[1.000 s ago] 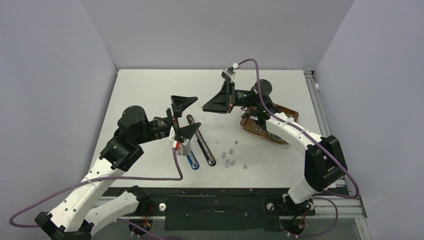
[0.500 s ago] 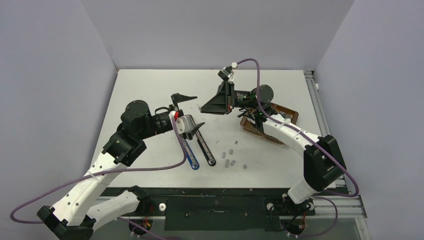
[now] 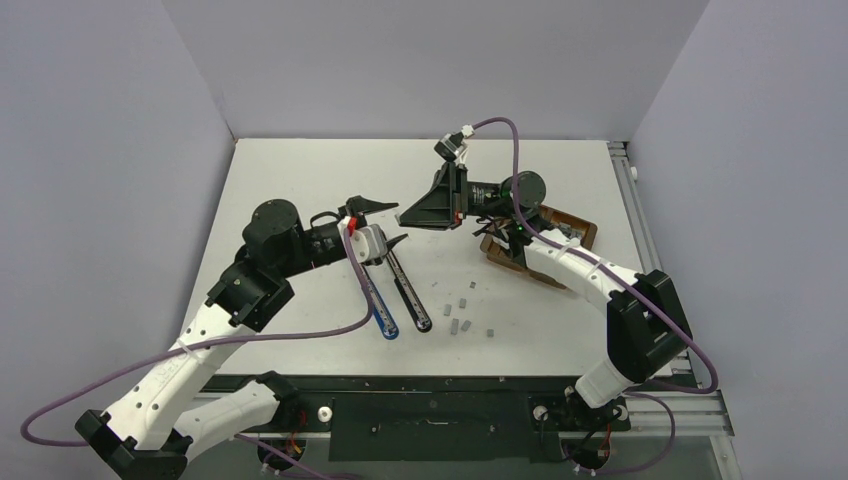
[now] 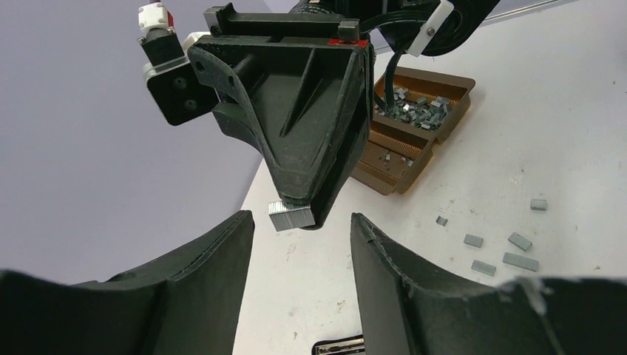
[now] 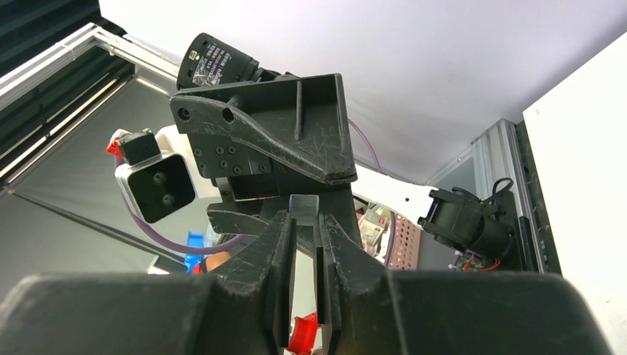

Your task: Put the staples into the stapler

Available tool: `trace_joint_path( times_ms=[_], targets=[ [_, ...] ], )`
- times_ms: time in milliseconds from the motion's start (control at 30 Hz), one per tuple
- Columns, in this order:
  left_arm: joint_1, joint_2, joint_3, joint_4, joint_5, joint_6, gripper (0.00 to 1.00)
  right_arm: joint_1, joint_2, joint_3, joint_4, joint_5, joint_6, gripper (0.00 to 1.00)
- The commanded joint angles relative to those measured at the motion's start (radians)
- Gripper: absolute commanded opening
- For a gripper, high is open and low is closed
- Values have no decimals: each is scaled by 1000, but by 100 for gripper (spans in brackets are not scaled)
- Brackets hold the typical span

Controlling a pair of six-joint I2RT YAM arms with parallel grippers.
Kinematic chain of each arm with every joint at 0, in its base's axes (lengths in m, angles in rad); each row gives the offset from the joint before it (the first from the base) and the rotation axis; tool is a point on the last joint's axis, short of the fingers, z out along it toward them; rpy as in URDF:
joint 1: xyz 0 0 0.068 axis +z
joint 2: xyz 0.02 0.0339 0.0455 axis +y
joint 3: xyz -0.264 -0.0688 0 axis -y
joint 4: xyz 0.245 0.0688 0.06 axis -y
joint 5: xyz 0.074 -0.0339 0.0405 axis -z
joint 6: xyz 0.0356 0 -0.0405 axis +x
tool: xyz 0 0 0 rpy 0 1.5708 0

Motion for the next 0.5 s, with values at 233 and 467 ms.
trace_joint_path(
  times_ms=[233, 467],
  targets=[
    [-5, 5, 62, 49, 16, -52, 45, 20, 14, 0, 31, 21, -51, 10],
    [-7, 4, 60, 45, 18, -46, 31, 22, 14, -5, 19, 27, -66, 10]
  ],
)
